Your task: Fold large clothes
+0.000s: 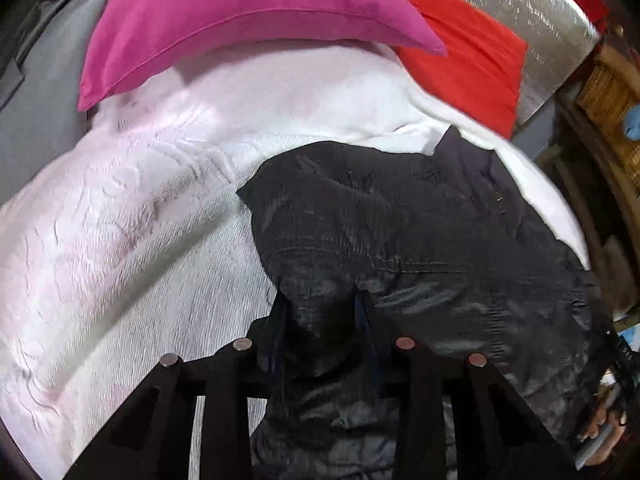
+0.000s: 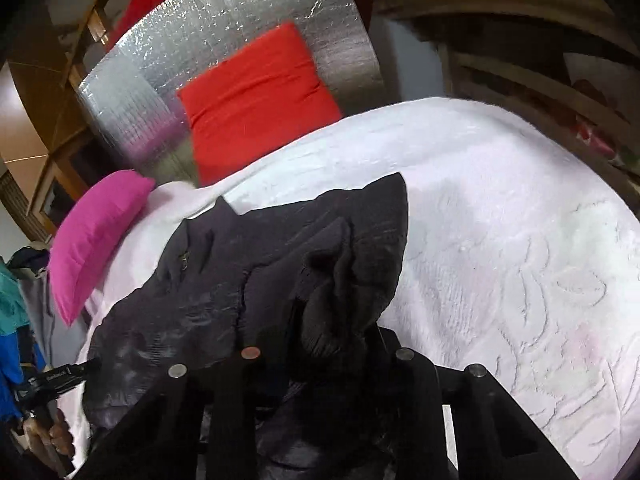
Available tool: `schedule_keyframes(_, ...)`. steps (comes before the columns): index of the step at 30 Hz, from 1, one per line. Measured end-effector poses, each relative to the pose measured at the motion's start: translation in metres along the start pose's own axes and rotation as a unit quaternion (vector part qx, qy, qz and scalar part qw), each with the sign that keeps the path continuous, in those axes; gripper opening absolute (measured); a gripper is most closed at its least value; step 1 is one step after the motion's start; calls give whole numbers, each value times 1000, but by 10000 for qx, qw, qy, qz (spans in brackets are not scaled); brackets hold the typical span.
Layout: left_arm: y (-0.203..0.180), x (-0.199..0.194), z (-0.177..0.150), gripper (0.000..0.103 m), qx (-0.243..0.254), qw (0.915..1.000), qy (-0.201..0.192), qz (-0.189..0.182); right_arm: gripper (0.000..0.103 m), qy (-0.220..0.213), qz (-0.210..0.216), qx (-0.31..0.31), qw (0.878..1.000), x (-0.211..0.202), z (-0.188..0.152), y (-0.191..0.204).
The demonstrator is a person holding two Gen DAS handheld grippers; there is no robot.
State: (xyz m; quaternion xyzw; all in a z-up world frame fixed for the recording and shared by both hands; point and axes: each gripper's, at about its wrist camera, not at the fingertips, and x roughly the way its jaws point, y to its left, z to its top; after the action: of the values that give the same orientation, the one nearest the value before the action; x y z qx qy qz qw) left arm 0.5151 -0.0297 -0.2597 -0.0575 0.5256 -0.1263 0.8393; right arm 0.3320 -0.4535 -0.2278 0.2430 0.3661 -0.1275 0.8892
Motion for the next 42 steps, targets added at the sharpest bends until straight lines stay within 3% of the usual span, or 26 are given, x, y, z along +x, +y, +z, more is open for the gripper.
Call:
schedule_keyframes(3, -16, 12, -9, 41, 458, 9978, 26, 477, 32, 419, -144, 229, 9988, 30, -16, -19)
schedule_keyframes(8, -15, -10, -13, 41, 432, 9977, 34, 523, 36, 448, 319, 677, 9962, 3, -12, -34)
schedule_keyframes(9, -17, -21, -17, 41, 530, 9968, -69, 589, 38, 427, 372, 706, 9959, -4, -11, -35)
schedule_keyframes(10, -17, -28, -19, 45, 603, 9962, -136, 610, 48, 393, 396, 714, 9959, -9, -9, -38)
schedule_keyframes(11, -18, -37, -23, 57, 685, 9959, -193, 565, 57, 351, 431, 735, 9957, -16, -9, -42)
schedule_keyframes(12, -16, -42, -26, 64, 702, 9961, -216, 488, 74, 306, 516, 798, 9950, -21, -11, -47)
schedule_keyframes(13, -11, -48, -28, 72, 692, 9967, -269, 334, 76, 246, 645, 927, 9933, -26, -9, -52)
schedule_keyframes(16, 1, -52, -28, 72, 522, 9983, -239, 70, 76, 155, 823, 1190, 9894, -19, -1, -55)
schedule_keyframes(18, 7, -38, -23, 72, 314, 9995, -2, -66, 76, 387, 809, 1354, 9867, 1, 5, -53)
schedule_keyframes(20, 8, -18, -23, 72, 138, 9990, 328, -258, 74, 680, 772, 1462, 9839, 21, 6, -53)
schedule_keyframes(21, 8, -12, -25, 72, 113, 9989, 371, -256, 60, 789, 776, 1471, 9829, 29, 4, -51)
schedule_keyframes(22, 5, -8, -29, 61, 171, 9989, 351, -260, 38, 870, 801, 1334, 9840, 35, 1, -43)
schedule_keyframes(26, -6, -14, -40, 40, 533, 9985, 137, -13, 28, 385, 358, 349, 9980, 10, -9, -11)
schedule_keyframes(29, -6, -24, -45, 36, 717, 9974, -13, 64, 26, -70, 554, 245, 9981, -20, -11, -2)
schedule_keyframes(31, -3, -17, -48, 38, 765, 9968, 89, 208, 27, -95, 540, 280, 9981, -21, -17, -5)
schedule_keyframes(34, -9, -15, -48, 41, 762, 9959, 194, 438, 36, 465, 198, 381, 9980, 9, -28, -11)
schedule_keyframes(35, -12, -21, -49, 40, 752, 9957, 210, 507, 36, 417, 216, 440, 9979, 6, -30, -12)
schedule_keyframes(36, -14, -29, -50, 40, 768, 9954, 172, 552, 43, 344, 243, 488, 9979, -3, -30, -13)
schedule_keyframes(37, -16, -37, -51, 40, 784, 9952, 97, 583, 64, 298, 290, 530, 9977, -12, -29, -14)
schedule_keyframes(39, -19, -64, -57, 42, 776, 9951, -187, 590, 78, 62, 492, 645, 9967, -36, -31, -19)
schedule_keyframes(40, -21, -81, -63, 51, 749, 9952, -397, 479, 78, -152, 626, 706, 9954, -52, -35, -20)
schedule_keyframes(41, -23, -96, -71, 66, 695, 9956, -565, 258, 78, -298, 798, 709, 9938, -65, -40, -19)
schedule_keyframes(42, -25, -106, -79, 73, 596, 9962, -640, -26, 78, -332, 915, 708, 9927, -75, -43, -19)
